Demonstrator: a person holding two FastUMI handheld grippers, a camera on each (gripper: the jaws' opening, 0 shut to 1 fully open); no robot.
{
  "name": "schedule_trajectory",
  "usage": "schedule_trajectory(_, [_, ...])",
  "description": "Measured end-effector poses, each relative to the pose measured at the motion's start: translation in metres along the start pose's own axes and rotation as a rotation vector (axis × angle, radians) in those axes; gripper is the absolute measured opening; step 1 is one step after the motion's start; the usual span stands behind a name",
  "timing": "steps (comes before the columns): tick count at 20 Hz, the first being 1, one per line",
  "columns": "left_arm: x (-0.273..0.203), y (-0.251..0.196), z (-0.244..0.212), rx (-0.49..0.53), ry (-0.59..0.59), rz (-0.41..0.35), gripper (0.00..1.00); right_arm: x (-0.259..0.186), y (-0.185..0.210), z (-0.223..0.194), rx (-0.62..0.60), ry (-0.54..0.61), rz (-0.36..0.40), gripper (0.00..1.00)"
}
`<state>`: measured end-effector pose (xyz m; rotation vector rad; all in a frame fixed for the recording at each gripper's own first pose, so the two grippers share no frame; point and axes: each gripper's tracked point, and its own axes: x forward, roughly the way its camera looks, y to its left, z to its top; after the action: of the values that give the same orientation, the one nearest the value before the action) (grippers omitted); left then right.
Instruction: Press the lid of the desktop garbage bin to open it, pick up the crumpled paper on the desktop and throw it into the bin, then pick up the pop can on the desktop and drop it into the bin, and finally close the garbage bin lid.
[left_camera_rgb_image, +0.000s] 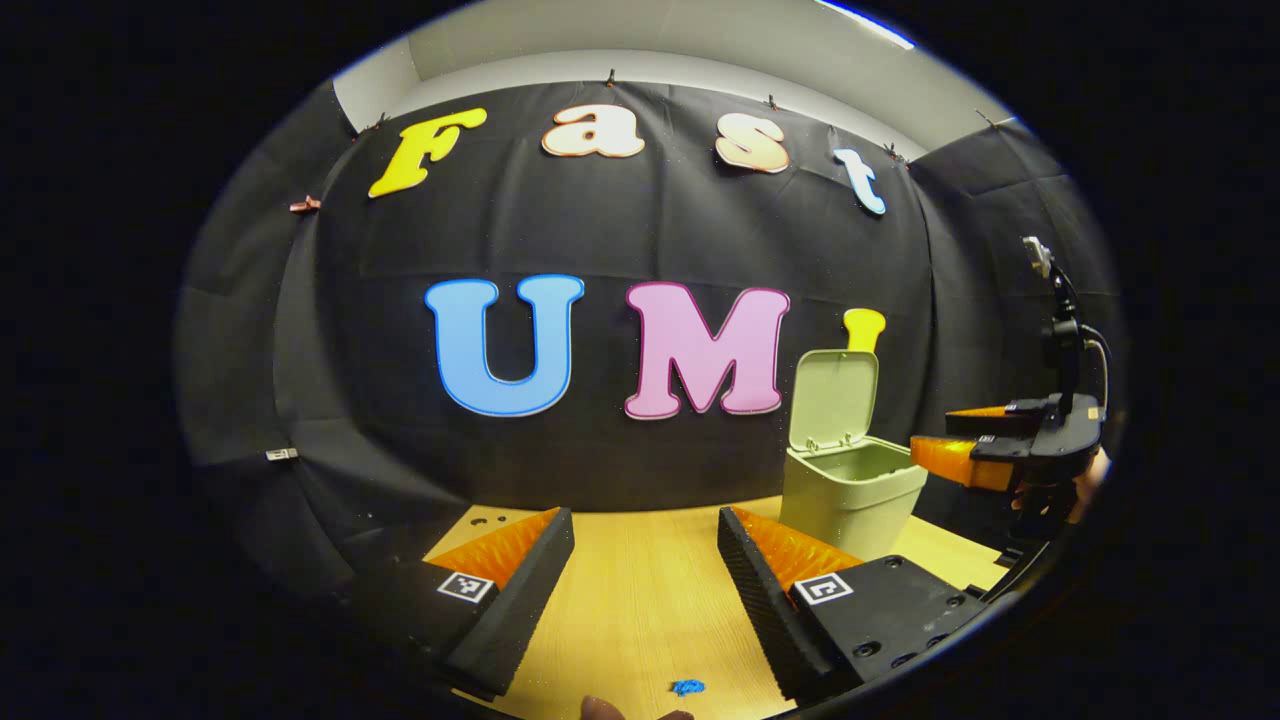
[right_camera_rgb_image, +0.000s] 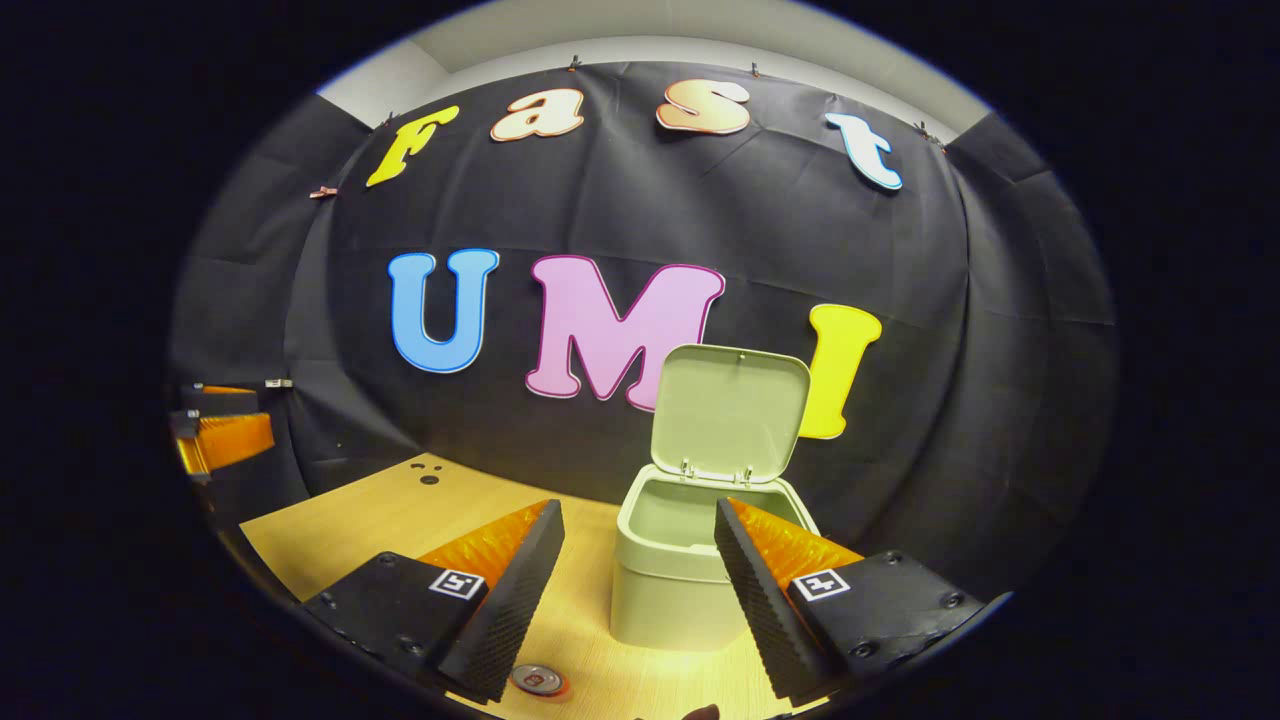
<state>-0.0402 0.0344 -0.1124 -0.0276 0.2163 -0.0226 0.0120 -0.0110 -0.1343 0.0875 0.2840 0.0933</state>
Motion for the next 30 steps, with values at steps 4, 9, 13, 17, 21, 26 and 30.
schedule_trajectory(4, [0.005, -0.012, -0.057, 0.011, 0.079, -0.084, 0.94, -0.02, 0.002, -0.007, -0.004, 0.02, 0.001, 0.96])
schedule_trajectory(9, [0.016, -0.026, -0.148, 0.079, 0.227, -0.135, 0.92, -0.037, -0.011, -0.02, -0.014, 0.058, -0.016, 0.96])
schedule_trajectory(13, [0.023, -0.042, -0.215, 0.086, 0.362, -0.176, 0.86, -0.049, -0.023, -0.03, -0.008, 0.092, -0.033, 0.96])
schedule_trajectory(17, [0.028, -0.049, -0.266, 0.084, 0.484, -0.188, 0.78, -0.056, -0.036, -0.034, 0.0, 0.109, -0.049, 0.96])
schedule_trajectory(21, [0.026, -0.049, -0.306, 0.11, 0.58, -0.195, 0.77, -0.06, -0.044, -0.04, 0.0, 0.128, -0.053, 0.96])
schedule_trajectory(26, [0.026, -0.05, -0.337, 0.09, 0.681, -0.187, 0.71, -0.058, -0.052, -0.046, 0.009, 0.143, -0.055, 0.96])
schedule_trajectory(30, [0.026, -0.052, -0.354, 0.101, 0.733, -0.192, 0.63, -0.054, -0.054, -0.049, 0.012, 0.154, -0.054, 0.96])
